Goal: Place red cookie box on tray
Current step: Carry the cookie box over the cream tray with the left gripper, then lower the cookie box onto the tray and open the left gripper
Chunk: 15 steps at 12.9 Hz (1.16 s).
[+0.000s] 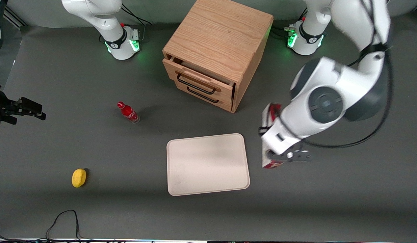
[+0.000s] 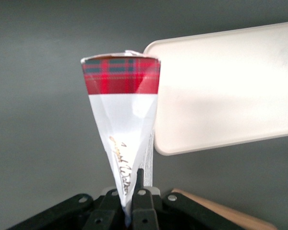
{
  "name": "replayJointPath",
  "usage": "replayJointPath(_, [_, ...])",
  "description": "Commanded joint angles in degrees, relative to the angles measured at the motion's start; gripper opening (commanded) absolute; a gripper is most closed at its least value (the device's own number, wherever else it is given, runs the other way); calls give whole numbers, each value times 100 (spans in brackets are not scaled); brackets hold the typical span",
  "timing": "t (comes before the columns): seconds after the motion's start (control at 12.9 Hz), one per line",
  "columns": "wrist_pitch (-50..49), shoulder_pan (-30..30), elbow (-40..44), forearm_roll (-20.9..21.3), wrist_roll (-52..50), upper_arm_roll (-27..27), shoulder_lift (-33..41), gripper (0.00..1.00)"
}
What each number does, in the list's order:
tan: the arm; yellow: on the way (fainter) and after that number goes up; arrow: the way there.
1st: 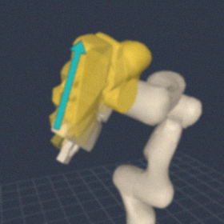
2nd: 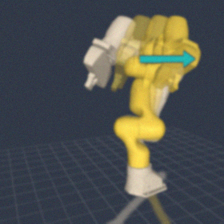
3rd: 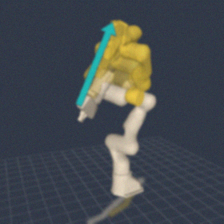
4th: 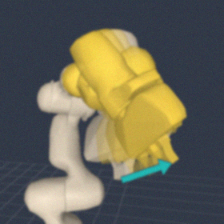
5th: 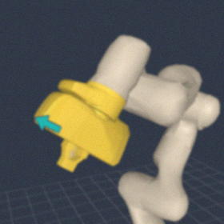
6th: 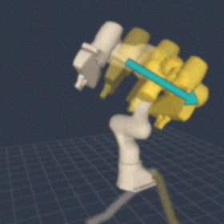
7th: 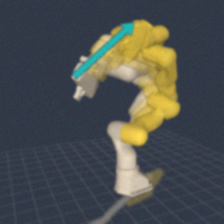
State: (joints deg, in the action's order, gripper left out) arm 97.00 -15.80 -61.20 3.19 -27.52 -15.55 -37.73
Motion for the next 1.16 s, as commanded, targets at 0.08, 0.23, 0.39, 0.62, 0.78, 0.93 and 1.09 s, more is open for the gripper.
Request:
replayJointPath(0.08, [853,-273,547,111,-543,113,-900,0])
replayJointPath(0.23, [952,-641,749,155,-972,375,-1278,0])
replayJointPath(0.39, [1241,-941,741,146,-1474,605,-1552,0])
replayJointPath(0.62, [1636,-951,715,155,-1546,614,-1833,0])
replayJointPath(0.78, [1743,-951,706,164,-1529,623,-1939,0])
replayJointPath(0.93, [1813,-951,697,225,-1502,623,-2009,0])
replayJointPath(1.09, [1866,-951,679,234,-1502,623,-2045,0])
